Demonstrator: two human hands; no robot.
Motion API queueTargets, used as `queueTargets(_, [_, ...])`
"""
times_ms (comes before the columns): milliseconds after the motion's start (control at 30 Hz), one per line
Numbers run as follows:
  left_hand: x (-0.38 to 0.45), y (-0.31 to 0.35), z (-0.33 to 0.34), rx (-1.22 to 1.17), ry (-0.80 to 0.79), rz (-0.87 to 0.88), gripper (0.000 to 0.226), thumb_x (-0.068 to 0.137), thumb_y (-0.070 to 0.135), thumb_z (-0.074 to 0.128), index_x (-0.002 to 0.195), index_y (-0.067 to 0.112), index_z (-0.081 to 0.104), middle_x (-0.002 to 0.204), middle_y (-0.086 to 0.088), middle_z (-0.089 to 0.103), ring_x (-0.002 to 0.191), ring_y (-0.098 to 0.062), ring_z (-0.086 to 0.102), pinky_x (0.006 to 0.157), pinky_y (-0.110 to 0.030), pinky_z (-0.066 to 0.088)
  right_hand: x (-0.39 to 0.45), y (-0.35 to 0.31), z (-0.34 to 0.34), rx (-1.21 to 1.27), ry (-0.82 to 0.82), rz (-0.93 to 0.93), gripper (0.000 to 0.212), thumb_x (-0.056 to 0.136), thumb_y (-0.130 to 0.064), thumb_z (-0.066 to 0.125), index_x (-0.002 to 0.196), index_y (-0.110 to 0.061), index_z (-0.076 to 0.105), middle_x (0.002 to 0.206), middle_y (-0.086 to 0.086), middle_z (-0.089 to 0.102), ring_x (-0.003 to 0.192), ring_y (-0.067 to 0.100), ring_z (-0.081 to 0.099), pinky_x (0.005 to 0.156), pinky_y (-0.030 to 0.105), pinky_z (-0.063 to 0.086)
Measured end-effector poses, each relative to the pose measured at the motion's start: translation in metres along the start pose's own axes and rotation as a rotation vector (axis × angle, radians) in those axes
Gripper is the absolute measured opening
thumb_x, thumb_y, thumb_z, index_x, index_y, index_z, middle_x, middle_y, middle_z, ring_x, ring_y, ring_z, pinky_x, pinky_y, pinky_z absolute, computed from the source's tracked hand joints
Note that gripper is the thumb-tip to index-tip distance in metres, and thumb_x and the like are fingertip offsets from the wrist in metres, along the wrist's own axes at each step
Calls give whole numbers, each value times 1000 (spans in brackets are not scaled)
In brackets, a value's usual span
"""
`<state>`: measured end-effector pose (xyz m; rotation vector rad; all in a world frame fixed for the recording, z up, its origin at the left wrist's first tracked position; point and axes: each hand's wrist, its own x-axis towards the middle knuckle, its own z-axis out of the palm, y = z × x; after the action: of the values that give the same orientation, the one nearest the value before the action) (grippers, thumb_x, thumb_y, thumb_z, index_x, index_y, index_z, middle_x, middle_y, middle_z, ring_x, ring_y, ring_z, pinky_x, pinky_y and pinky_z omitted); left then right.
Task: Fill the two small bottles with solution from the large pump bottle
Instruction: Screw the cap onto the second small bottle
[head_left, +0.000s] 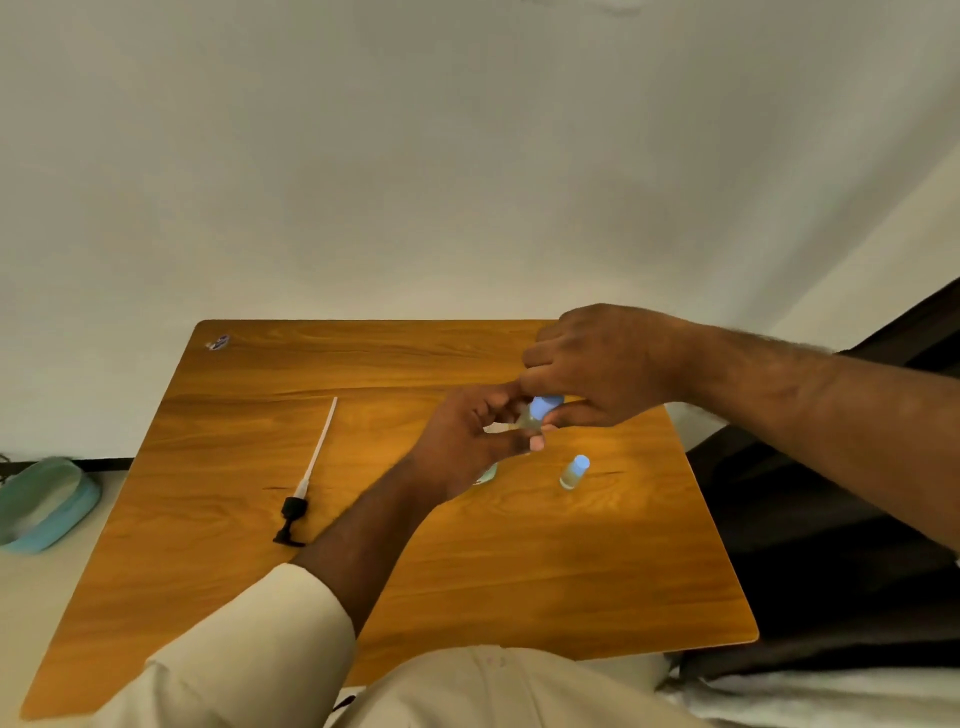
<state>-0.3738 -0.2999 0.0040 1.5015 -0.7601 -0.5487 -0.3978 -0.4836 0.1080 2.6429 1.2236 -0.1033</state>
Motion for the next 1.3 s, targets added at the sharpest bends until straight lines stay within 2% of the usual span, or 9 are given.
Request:
queueTargets(200, [13, -45, 38, 11, 166, -88, 40, 75, 0, 78, 106, 23, 72, 86, 22, 73, 86, 10, 63, 77, -13, 47, -19, -4, 59, 177, -54, 260, 29, 93, -46, 45, 91, -19, 55, 80, -3, 57, 67, 10, 47, 56, 24, 37])
queueTargets(333, [19, -84, 75, -29, 372, -174, 48, 79, 1, 75, 120, 24, 65, 99, 14, 74, 92, 8, 66, 77, -11, 50, -30, -9, 110, 358, 37, 530, 21, 89, -43, 53, 80, -24, 49, 76, -4, 57, 63, 9, 45, 50, 20, 33])
queueTargets(400, [28, -99, 87, -33, 409, -227, 55, 80, 3, 76, 128, 23, 59, 112, 12, 70, 108, 2, 62, 89, -17, 50, -34, 0, 133, 428, 73, 596, 20, 87, -40, 58, 82, -21, 55, 77, -5, 58, 63, 10, 48, 49, 20, 32])
queueTargets(467, [38, -111, 97, 91, 372, -272, 69, 79, 4, 77, 140, 20, 48, 138, 3, 55, 132, -4, 41, 108, -26, 37, -40, 12, 155, 504, 103, 660, 19, 85, -37, 62, 87, -19, 60, 80, -4, 60, 67, 12, 53, 52, 25, 42])
queueTargets(567, [49, -132, 107, 214, 327, -333, 85, 79, 1, 76, 149, 19, 32, 153, 1, 37, 140, -4, 24, 110, -19, 23, -52, 27, 189, 572, 153, 746, 15, 83, -26, 67, 91, -15, 62, 86, 0, 64, 74, 16, 58, 61, 36, 52])
queueTargets(667, [50, -156, 111, 271, 270, -457, 86, 81, 4, 74, 151, 23, 27, 155, 2, 34, 143, -12, 29, 105, -15, 24, -60, 39, 227, 611, 150, 784, 16, 85, -14, 65, 100, -9, 63, 95, 7, 67, 81, 22, 61, 67, 41, 53])
queueTargets(900, [50, -201, 102, 492, 104, -681, 83, 82, 8, 74, 150, 18, 29, 154, -8, 36, 140, -24, 36, 111, -27, 29, -65, 47, 283, 702, -8, 778, 13, 87, -16, 59, 97, -8, 62, 96, 9, 64, 86, 28, 59, 68, 40, 48])
queueTargets(1100, [54, -209, 91, 557, 56, -737, 78, 82, 14, 74, 149, 18, 33, 152, -9, 37, 140, -26, 35, 114, -33, 29, -62, 51, 287, 753, -19, 819, 21, 81, -17, 68, 100, -12, 63, 97, 8, 65, 85, 24, 59, 68, 38, 49])
queueTargets(1300, [27, -207, 73, 527, 8, -799, 74, 83, 22, 75, 147, 20, 37, 152, -7, 38, 139, -24, 37, 114, -35, 32, -58, 57, 257, 683, -32, 848, 47, 79, -13, 72, 124, -16, 57, 123, 8, 60, 111, 26, 55, 87, 39, 49])
